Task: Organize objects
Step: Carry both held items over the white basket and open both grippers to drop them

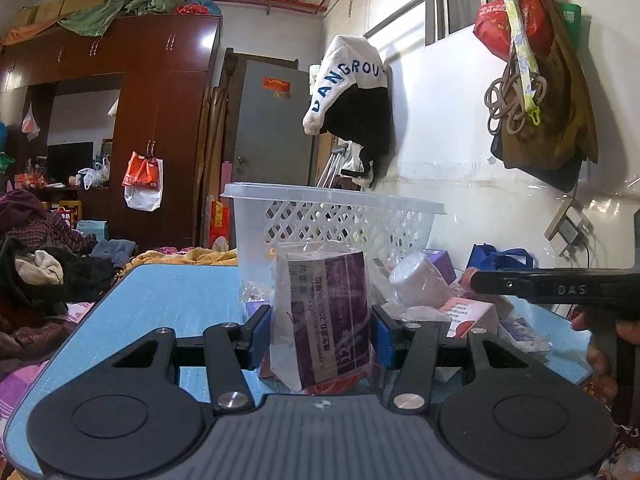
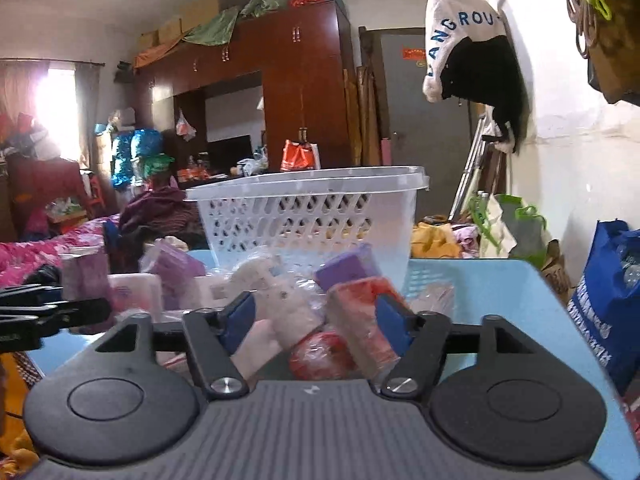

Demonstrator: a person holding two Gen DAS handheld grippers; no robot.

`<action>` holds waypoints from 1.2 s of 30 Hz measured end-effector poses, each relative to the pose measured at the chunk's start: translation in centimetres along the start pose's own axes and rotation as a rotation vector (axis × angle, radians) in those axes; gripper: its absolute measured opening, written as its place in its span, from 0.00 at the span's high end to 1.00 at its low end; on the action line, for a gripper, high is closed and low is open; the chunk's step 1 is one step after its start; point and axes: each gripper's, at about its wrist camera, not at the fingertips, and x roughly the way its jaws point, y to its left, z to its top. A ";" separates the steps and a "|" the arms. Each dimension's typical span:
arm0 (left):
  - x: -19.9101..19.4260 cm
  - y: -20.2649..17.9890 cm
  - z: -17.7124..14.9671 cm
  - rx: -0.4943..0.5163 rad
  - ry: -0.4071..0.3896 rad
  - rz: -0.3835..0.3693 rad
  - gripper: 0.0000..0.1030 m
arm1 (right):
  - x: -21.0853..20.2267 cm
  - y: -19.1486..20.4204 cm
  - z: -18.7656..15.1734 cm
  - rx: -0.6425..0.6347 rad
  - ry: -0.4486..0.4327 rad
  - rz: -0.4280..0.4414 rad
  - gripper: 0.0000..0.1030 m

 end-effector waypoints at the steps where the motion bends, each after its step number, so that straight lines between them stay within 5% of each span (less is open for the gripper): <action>1: 0.0 0.0 0.0 0.000 0.000 0.000 0.47 | 0.5 -0.4 -0.1 0.005 0.012 -0.009 0.25; 7: 0.1 -0.1 -0.1 0.002 0.002 -0.001 0.47 | 2.2 -3.0 0.0 0.111 0.097 0.032 0.30; 9: 0.1 -0.1 -0.1 0.002 0.004 -0.003 0.47 | 1.6 -2.8 0.1 0.084 0.087 -0.001 0.58; 15: -0.3 -0.1 0.4 0.014 -0.017 -0.007 0.47 | 0.1 -2.7 0.8 0.062 0.045 -0.024 0.70; 29: -0.5 0.0 2.8 0.008 -0.064 -0.027 0.47 | -1.1 -0.4 4.0 -0.056 -0.030 -0.038 0.73; 36: 4.2 0.1 9.8 0.002 -0.054 -0.055 0.47 | 1.2 1.3 10.3 -0.107 -0.092 0.023 0.73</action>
